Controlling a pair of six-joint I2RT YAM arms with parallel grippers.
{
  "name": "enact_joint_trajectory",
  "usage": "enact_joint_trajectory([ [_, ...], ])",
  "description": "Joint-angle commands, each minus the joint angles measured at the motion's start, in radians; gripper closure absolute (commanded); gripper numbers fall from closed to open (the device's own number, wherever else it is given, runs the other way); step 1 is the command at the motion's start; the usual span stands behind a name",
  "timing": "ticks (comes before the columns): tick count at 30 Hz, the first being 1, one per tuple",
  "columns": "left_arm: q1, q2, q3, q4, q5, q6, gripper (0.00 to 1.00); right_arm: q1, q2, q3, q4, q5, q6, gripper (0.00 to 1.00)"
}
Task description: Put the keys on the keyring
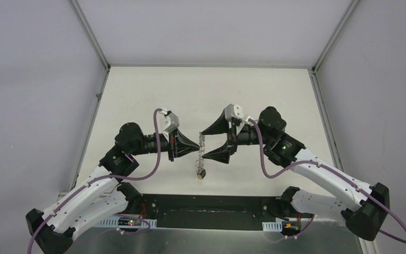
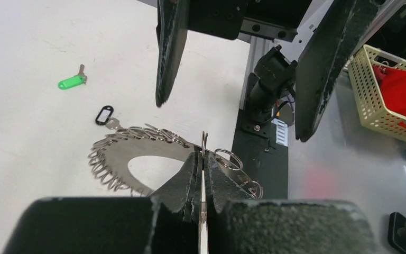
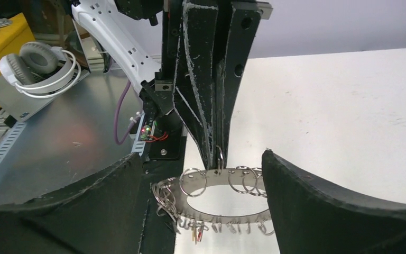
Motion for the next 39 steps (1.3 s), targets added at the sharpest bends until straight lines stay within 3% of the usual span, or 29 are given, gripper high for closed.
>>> enact_joint_trajectory([
  [1, -0.009, -0.05, 0.093, -0.061, 0.009, 0.162, 1.0, 0.004, -0.074, 0.003, -0.008, 0.064, -0.064, 0.12],
  [5, -0.009, -0.076, 0.145, -0.195, 0.045, 0.378, 1.0, 0.004, -0.114, -0.006, -0.052, 0.121, -0.09, 0.04],
  [11, -0.009, -0.157, 0.138, -0.244, 0.074, 0.744, 1.0, 0.004, -0.152, -0.008, -0.126, 0.136, -0.14, 0.02],
  [17, -0.009, -0.162, 0.152, -0.253, 0.053, 0.87, 1.0, 0.004, -0.163, -0.018, -0.147, 0.13, -0.153, 0.02],
  [21, -0.009, -0.131, 0.172, -0.253, 0.047, 0.779, 1.0, 0.004, -0.156, -0.019, -0.19, 0.117, -0.155, 0.02],
  [26, -0.009, -0.075, 0.187, -0.217, 0.026, 0.533, 1.0, 0.004, -0.156, -0.035, -0.179, 0.146, -0.134, 0.02],
  [31, -0.008, -0.035, 0.117, -0.027, 0.001, 0.202, 1.0, 0.004, -0.15, -0.071, -0.123, 0.16, -0.082, 0.0],
  [35, -0.009, -0.023, 0.035, 0.141, -0.121, -0.072, 1.0, 0.004, -0.156, -0.11, -0.076, 0.195, -0.039, 0.0],
  [39, -0.009, -0.023, -0.037, 0.295, -0.156, -0.176, 1.0, 0.004, -0.168, -0.148, -0.052, 0.244, 0.015, 0.0],
])
